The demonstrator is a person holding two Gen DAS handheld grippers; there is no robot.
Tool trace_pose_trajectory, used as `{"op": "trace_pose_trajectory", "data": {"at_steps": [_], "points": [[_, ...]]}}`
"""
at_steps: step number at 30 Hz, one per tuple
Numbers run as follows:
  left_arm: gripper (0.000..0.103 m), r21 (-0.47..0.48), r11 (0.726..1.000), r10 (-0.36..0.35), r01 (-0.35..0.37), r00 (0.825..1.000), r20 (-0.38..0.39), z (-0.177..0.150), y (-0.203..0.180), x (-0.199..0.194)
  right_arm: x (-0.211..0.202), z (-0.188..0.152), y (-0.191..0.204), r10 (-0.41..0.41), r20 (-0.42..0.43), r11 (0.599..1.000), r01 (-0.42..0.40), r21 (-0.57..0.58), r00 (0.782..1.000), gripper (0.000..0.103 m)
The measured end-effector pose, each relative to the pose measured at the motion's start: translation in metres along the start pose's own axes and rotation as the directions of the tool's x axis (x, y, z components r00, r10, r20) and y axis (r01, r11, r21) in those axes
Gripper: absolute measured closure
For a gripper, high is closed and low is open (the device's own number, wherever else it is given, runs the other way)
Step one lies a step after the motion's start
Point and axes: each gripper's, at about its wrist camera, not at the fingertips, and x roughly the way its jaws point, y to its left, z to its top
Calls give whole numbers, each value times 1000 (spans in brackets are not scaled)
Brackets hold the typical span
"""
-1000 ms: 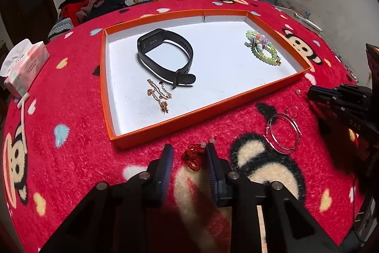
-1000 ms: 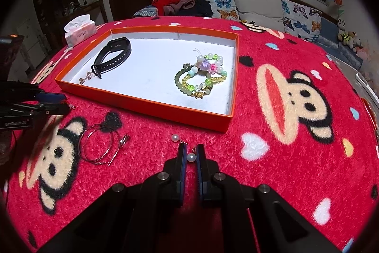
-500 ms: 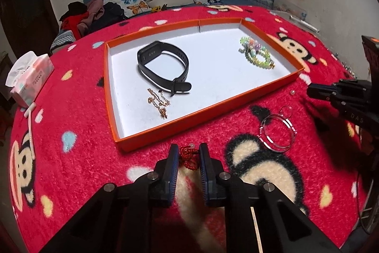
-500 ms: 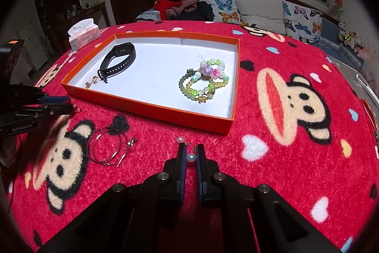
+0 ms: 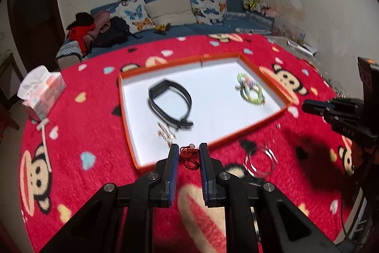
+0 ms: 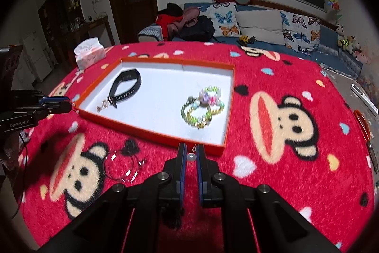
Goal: Organize jewelry
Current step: 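Carry the red earring into the box with the left gripper while the right gripper releases the pearl earring inside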
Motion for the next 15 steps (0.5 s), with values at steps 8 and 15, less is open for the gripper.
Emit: {"op": "trace_pose_trajectory", "data": {"at_steps": [8, 15], "points": [[85, -40, 998, 41, -41, 999, 3, 32, 28, 18, 21, 21, -3, 31, 4, 999, -31, 17, 1000, 93], [85, -62, 996, 56, -62, 995, -87, 30, 47, 65, 47, 23, -2, 24, -33, 1000, -24, 7, 999, 93]]}}
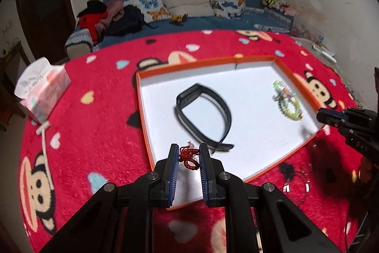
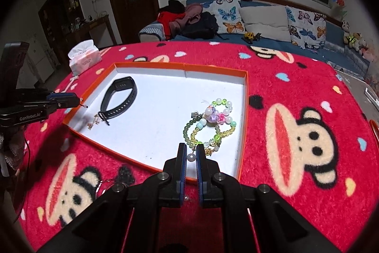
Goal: Organize jewelry
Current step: 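Carry the red earring into the box with the left gripper while the right gripper releases the pearl earring inside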
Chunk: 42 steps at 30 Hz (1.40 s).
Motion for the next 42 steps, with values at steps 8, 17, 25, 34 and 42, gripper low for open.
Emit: {"op": "trace_pose_trajectory", "data": {"at_steps": [8, 17, 25, 34, 42], "points": [[84, -16, 1000, 16, -17, 999, -35, -7, 8, 25, 14, -2, -3, -7, -36, 1000, 7, 3, 999, 93], [81, -27, 1000, 13, -14, 999, -53, -7, 9, 28, 24, -2, -6, 11, -56, 999, -9, 36, 998, 93], [52, 9, 1000, 13, -13, 1000, -16, -5, -4, 16, 20, 0, -11, 24, -44, 997, -21, 68, 999, 93], [52, 84, 994, -72, 70, 997, 14, -24, -44, -19, 5, -3, -12, 18, -34, 998, -15, 64, 999, 88], [52, 208, 961, -171, 180, 983, -60, -54, -110, -22, -11, -12, -6, 39, -19, 998, -38, 49, 999, 78]]}}
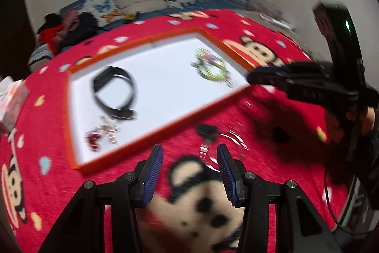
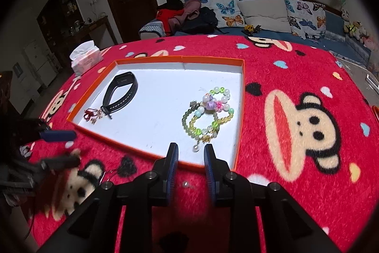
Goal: Organize jewelry
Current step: 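Grasp the large silver hoop earring with the left gripper while the right gripper picks up another pearl earring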
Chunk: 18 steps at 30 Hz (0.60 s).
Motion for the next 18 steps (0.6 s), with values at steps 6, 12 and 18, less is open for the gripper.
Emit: {"op": "trace_pose_trajectory", "data": {"at_steps": [6, 12, 18], "points": [[52, 1, 1000, -10, 10, 998, -54, 3, -23, 25, -5, -9, -2, 10, -4, 1000, -10, -4, 1000, 77], [52, -46, 999, 1, -4, 998, -66, 11, -32, 41, -7, -15, -8, 31, 6, 999, -31, 21, 999, 77], [52, -25, 999, 25, -27, 996, -83, 16, -38, 55, -7, -17, -12, 52, 18, 998, -52, 37, 999, 77]]}}
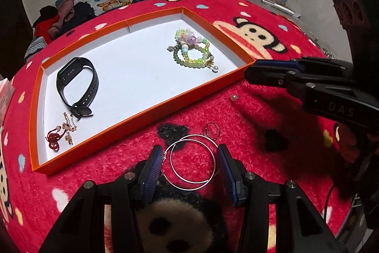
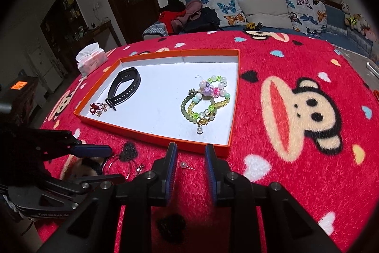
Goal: Organize jewelry
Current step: 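Grasp the large silver hoop earring with the left gripper while the right gripper picks up another pearl earring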
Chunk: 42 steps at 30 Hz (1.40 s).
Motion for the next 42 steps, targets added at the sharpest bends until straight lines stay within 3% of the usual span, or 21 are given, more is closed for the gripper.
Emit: {"op": "trace_pose_trajectory", "data": {"at_steps": [4, 12, 18, 29, 33, 42], "points": [[43, 16, 1000, 4, -4, 1000, -4, 1, 1, 4, -2, -2, -4, 11, 9, 1000, -11, 11, 1000, 76], [43, 92, 995, 42, -41, 999, -2, 5, 0, 6, 2, -4, -11, 33, 11, 998, -33, 46, 999, 74], [43, 97, 995, 30, -30, 1000, -2, 6, -2, 9, 3, -5, -13, 43, 13, 998, -44, 54, 999, 70], [43, 132, 991, 26, -27, 1000, 5, 2, -5, 10, 3, -6, -12, 33, 3, 998, -33, 45, 999, 69], [48, 151, 988, 24, -26, 1000, 14, -1, -5, 11, 4, -6, -9, 32, -5, 999, -32, 34, 999, 69], [52, 115, 993, 24, -27, 999, 33, 0, 5, 5, 4, -12, 1, 43, -40, 999, -43, -5, 998, 69]]}}
